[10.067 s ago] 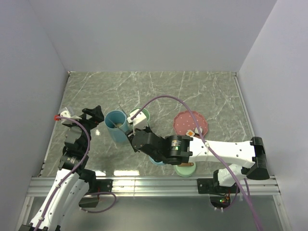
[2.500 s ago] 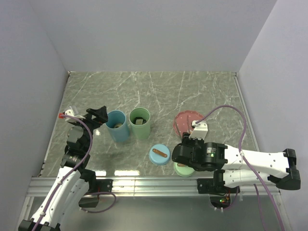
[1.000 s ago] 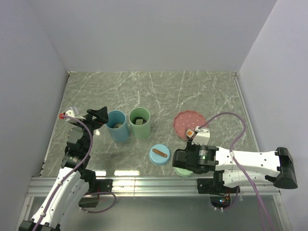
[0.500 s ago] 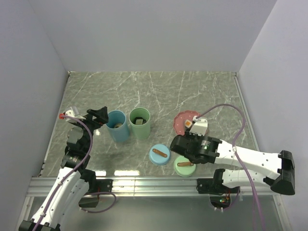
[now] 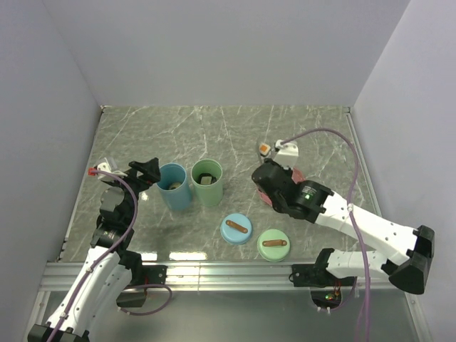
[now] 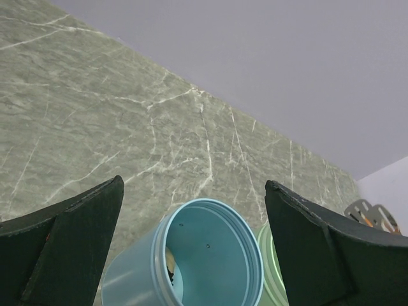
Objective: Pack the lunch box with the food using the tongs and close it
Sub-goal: Place the food into the lunch box
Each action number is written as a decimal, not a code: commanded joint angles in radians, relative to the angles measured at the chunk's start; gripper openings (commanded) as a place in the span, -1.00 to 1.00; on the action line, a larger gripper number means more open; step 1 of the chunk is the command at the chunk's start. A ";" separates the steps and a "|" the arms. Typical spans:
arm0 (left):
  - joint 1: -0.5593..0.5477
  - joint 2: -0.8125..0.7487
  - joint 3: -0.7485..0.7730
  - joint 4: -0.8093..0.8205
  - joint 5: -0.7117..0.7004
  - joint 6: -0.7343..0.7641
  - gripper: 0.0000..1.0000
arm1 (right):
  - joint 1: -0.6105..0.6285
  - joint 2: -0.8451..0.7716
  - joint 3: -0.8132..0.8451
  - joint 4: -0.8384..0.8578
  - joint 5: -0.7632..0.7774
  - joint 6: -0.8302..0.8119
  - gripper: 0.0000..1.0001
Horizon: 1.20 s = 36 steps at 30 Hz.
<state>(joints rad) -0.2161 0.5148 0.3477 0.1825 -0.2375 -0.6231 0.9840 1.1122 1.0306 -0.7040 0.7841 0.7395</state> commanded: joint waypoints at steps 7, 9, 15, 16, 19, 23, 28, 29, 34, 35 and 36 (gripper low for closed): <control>0.006 0.001 0.011 0.018 -0.043 0.000 0.99 | -0.004 0.124 0.230 0.215 -0.092 -0.253 -0.29; 0.006 -0.001 0.010 0.018 -0.048 0.002 0.99 | 0.008 0.135 0.240 0.242 -0.121 -0.268 -0.30; 0.006 0.008 0.017 0.009 -0.056 0.003 0.99 | 0.061 0.147 0.258 0.304 -0.218 -0.350 -0.31; 0.004 0.008 0.016 0.009 -0.059 0.003 0.99 | 0.088 0.147 0.263 0.307 -0.226 -0.357 -0.31; 0.006 0.013 0.017 0.012 -0.074 0.005 0.99 | 0.126 0.152 0.266 0.340 -0.307 -0.402 -0.31; 0.006 0.022 0.020 0.011 -0.080 0.005 0.99 | 0.185 0.181 0.289 0.353 -0.333 -0.436 -0.31; 0.006 0.024 0.016 0.017 -0.092 0.003 0.99 | 0.234 0.227 0.310 0.357 -0.359 -0.456 -0.31; 0.006 0.025 0.016 0.018 -0.095 0.003 0.99 | 0.246 0.236 0.313 0.357 -0.364 -0.454 -0.31; 0.006 0.027 0.013 0.026 -0.092 0.002 0.99 | 0.274 0.285 0.330 0.342 -0.356 -0.451 -0.31; 0.006 0.027 0.011 0.028 -0.091 0.002 0.99 | 0.277 0.288 0.330 0.342 -0.356 -0.450 -0.31; 0.006 0.028 0.011 0.028 -0.091 0.002 0.99 | 0.278 0.290 0.330 0.340 -0.356 -0.450 -0.31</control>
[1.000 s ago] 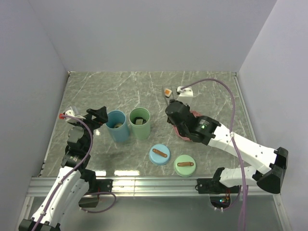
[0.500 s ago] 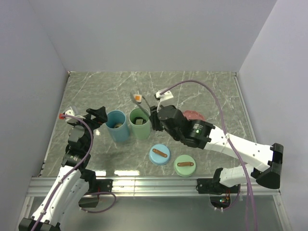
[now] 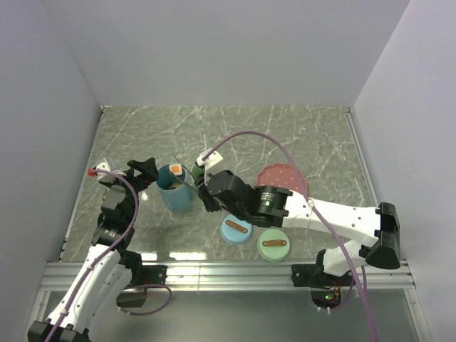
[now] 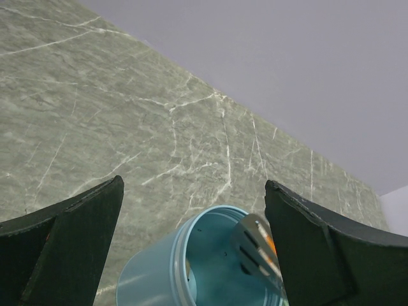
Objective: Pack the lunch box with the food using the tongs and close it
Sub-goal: Place the food into the lunch box
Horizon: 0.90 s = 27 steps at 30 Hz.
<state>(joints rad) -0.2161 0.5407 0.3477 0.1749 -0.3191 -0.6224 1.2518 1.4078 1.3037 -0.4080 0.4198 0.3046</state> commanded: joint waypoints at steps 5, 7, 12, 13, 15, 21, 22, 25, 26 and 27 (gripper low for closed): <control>0.006 0.005 0.011 0.040 -0.003 0.001 0.99 | 0.018 0.000 0.063 0.041 0.008 -0.018 -0.29; 0.004 0.005 0.011 0.041 0.000 0.001 0.99 | 0.020 0.003 0.065 0.040 0.005 -0.021 -0.25; 0.004 0.004 0.010 0.044 0.003 0.003 0.99 | 0.021 0.014 0.075 0.035 -0.003 -0.024 -0.16; 0.004 0.005 0.011 0.043 0.003 0.003 0.99 | 0.021 0.014 0.077 0.032 -0.001 -0.025 -0.14; 0.004 0.008 0.011 0.046 0.006 0.003 0.99 | 0.023 0.014 0.080 0.032 0.000 -0.025 -0.12; 0.006 0.016 0.011 0.051 0.009 0.004 0.99 | 0.023 0.016 0.083 0.026 0.004 -0.028 -0.08; 0.006 0.015 0.011 0.049 0.009 0.004 0.99 | 0.023 0.019 0.083 0.025 0.005 -0.028 -0.07; 0.004 0.016 0.011 0.051 0.009 0.004 0.99 | 0.023 0.023 0.085 0.021 0.005 -0.027 -0.06; 0.006 0.015 0.011 0.051 0.008 0.004 0.99 | 0.023 0.025 0.085 0.021 0.005 -0.027 -0.05; 0.006 0.013 0.011 0.051 0.009 0.004 0.99 | 0.023 0.025 0.088 0.020 0.008 -0.027 -0.06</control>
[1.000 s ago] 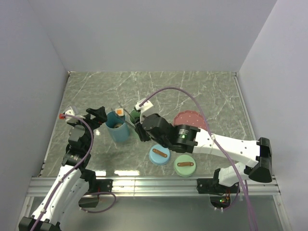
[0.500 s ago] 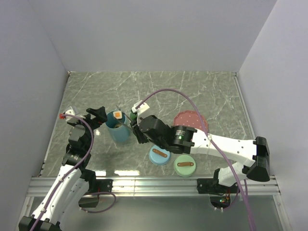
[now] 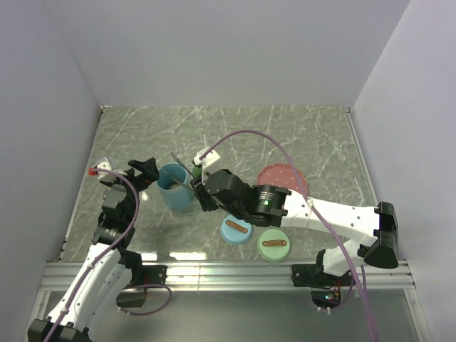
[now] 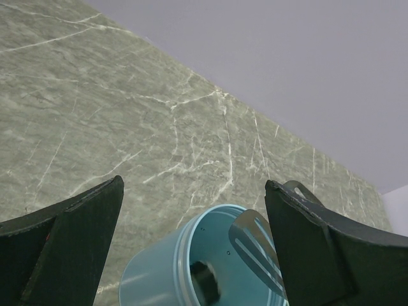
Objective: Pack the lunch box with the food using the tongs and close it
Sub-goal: Place the food into the lunch box, then put down the clamp
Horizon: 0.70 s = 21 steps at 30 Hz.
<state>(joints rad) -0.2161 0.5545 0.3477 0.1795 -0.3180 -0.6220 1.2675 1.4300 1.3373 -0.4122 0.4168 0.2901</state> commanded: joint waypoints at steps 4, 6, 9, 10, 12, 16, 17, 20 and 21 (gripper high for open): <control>0.006 -0.001 0.013 0.043 0.007 0.004 0.99 | 0.007 0.003 0.053 0.018 0.036 -0.008 -0.05; 0.006 -0.005 0.013 0.041 0.005 0.004 0.99 | 0.007 0.003 0.049 0.015 0.048 -0.002 -0.06; 0.006 -0.016 0.013 0.037 -0.001 0.002 0.99 | 0.007 -0.003 0.042 0.009 0.080 0.009 -0.06; 0.006 -0.022 0.011 0.037 -0.003 0.002 0.99 | 0.006 -0.011 0.037 0.012 0.097 0.012 -0.06; 0.006 -0.027 0.010 0.034 -0.007 0.001 0.99 | 0.000 -0.019 0.028 0.015 0.112 0.015 -0.06; 0.006 -0.034 0.011 0.031 -0.012 0.002 0.99 | -0.057 -0.036 0.016 0.016 0.125 0.030 -0.06; 0.006 -0.034 0.011 0.031 -0.012 0.002 0.99 | -0.091 -0.039 0.005 0.018 0.117 0.037 -0.06; 0.006 -0.030 0.011 0.032 -0.016 0.002 0.99 | -0.173 -0.059 -0.027 0.027 0.108 0.047 -0.07; 0.006 -0.028 0.011 0.032 -0.018 0.004 0.99 | -0.195 -0.068 -0.038 0.032 0.105 0.050 -0.07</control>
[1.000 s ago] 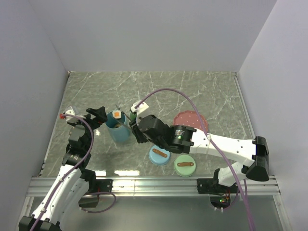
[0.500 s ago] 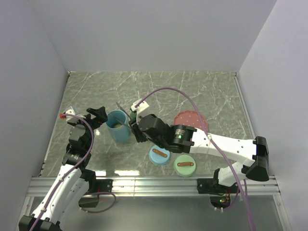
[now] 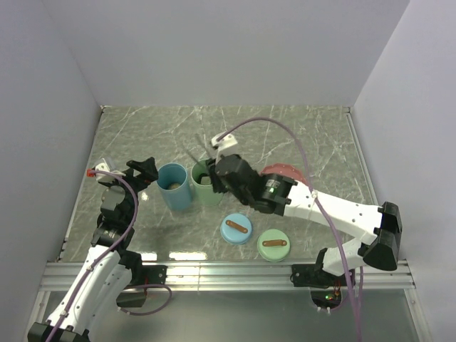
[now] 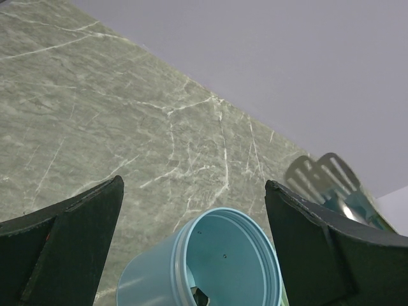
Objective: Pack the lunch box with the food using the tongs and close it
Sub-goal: Put down the clamp
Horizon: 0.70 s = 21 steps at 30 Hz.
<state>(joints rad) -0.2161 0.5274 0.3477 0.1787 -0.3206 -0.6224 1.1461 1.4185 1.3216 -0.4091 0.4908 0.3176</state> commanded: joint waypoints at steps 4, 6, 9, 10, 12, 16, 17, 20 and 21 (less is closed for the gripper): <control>0.006 0.005 0.011 0.038 -0.017 0.004 0.99 | -0.192 -0.124 -0.085 0.053 0.006 0.037 -0.07; 0.006 0.008 0.013 0.041 -0.014 0.006 0.99 | -0.259 -0.151 -0.116 0.053 0.011 0.046 -0.07; 0.006 0.019 0.013 0.050 -0.012 0.006 0.99 | -0.327 -0.210 -0.166 0.062 -0.004 0.054 -0.07; 0.006 0.023 0.013 0.051 -0.014 0.006 0.99 | -0.370 -0.239 -0.191 0.065 -0.012 0.055 -0.07; 0.006 0.028 0.013 0.054 -0.008 0.006 0.99 | -0.414 -0.265 -0.214 0.064 -0.011 0.064 -0.07; 0.006 0.037 0.011 0.062 -0.003 0.006 0.99 | -0.543 -0.293 -0.274 0.049 -0.027 0.081 -0.06; 0.006 0.039 0.011 0.062 0.000 0.006 0.99 | -0.592 -0.293 -0.283 0.046 -0.031 0.086 -0.06; 0.006 0.040 0.007 0.070 0.003 0.004 0.99 | -0.701 -0.288 -0.318 0.042 -0.050 0.095 -0.06; 0.006 0.040 0.007 0.071 0.005 0.004 0.99 | -0.726 -0.288 -0.326 0.044 -0.058 0.095 -0.06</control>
<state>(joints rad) -0.2161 0.5674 0.3477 0.1989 -0.3199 -0.6220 0.4919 1.1419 1.0153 -0.3939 0.4492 0.3943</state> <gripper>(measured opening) 0.995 0.475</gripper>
